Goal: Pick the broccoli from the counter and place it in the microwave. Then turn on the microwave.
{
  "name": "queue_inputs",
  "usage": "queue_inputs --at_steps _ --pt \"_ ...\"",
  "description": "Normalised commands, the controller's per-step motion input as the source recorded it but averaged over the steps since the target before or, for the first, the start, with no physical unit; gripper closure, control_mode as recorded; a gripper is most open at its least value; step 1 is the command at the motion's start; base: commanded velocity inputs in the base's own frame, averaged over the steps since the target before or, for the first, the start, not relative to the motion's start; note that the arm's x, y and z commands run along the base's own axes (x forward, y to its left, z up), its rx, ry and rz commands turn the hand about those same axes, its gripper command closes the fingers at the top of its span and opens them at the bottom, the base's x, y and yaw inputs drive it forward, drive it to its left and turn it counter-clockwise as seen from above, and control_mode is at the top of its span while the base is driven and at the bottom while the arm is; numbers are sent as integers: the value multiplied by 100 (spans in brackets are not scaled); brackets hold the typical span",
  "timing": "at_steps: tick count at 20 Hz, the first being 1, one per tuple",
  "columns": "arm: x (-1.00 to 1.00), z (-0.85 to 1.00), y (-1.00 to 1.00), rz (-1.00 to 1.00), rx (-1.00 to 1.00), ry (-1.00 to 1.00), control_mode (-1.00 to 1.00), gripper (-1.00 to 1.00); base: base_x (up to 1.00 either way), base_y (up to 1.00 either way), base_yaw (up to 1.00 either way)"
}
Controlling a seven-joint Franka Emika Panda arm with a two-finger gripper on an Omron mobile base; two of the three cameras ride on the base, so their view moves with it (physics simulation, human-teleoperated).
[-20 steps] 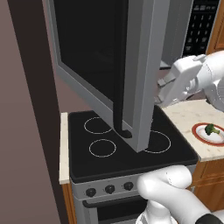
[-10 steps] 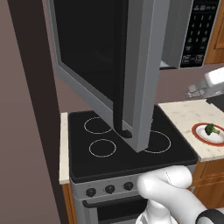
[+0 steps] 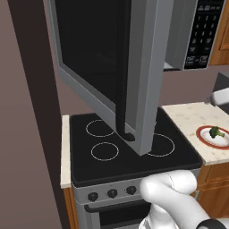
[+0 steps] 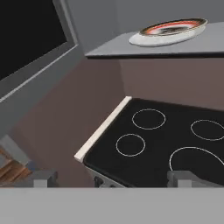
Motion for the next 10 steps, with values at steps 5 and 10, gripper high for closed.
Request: queue_inputs --at_steps 5,10 --pt "16 -30 -63 -21 -16 0 -100 -100 0 0 0" --pt "1 -27 -65 -5 -9 4 -100 -100 0 0 0"
